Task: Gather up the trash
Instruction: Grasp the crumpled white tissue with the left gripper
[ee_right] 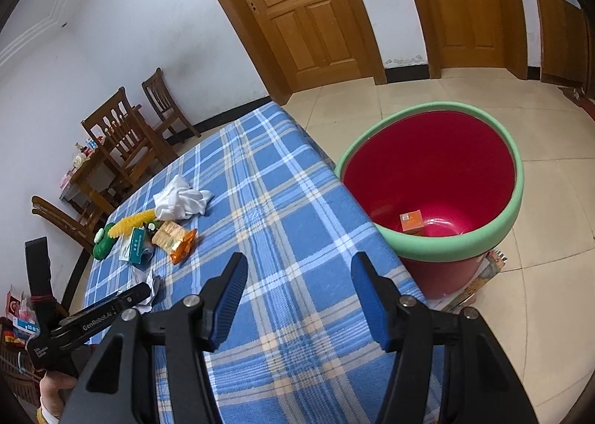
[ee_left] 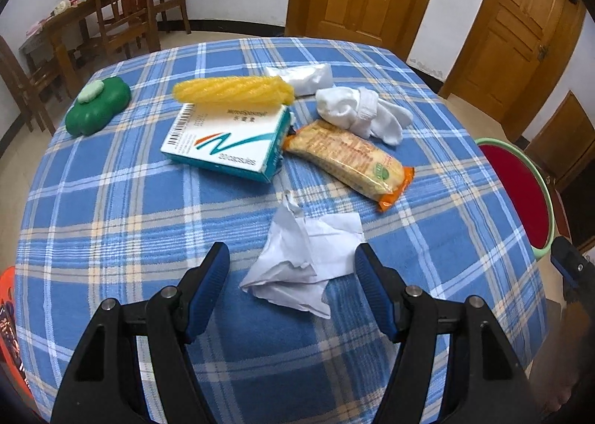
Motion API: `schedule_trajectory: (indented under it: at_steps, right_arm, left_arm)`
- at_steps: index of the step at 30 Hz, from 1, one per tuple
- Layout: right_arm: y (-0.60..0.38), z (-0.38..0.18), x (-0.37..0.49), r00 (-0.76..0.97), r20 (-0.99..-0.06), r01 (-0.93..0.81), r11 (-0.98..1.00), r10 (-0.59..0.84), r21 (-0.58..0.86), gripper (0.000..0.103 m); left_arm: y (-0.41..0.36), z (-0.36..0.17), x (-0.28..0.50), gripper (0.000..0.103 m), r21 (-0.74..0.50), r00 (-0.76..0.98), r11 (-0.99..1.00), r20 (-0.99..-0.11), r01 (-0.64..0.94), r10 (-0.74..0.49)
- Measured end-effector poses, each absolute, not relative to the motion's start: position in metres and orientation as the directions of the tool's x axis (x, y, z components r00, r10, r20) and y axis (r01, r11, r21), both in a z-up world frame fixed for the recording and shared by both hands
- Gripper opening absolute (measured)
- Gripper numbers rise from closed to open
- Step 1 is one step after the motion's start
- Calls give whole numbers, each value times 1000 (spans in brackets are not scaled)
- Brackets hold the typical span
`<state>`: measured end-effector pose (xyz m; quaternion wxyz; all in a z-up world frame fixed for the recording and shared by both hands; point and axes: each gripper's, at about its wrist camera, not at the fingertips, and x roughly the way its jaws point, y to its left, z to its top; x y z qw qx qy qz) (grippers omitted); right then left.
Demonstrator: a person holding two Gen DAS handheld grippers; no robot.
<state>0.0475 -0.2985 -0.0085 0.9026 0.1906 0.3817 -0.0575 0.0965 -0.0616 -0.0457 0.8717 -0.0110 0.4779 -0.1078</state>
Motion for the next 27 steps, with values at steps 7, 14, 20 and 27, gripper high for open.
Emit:
schedule_trajectory:
  at_steps: [7,14,20,27]
  right_arm:
    - [-296,-14,51,690,-722,247,922,48,298,61]
    - [-289,-17,57,678,-732,228,930,61,289,61]
    - [-279,-19,65,669,-739,200,939,77,279,61]
    - [-268,-19,76,661,-743,168,946,101,278,61]
  left_arm:
    - [-69,-54,98,66,-112,501,975,-843,193,-196]
    - [-71,-54,96,40,-110,523,969,-825,220,-212]
    - [-66,-53,97,35,-147,522,963,-817,224,-246]
    - [-53,-41,96,35,-176,550,963,-793,204,-261]
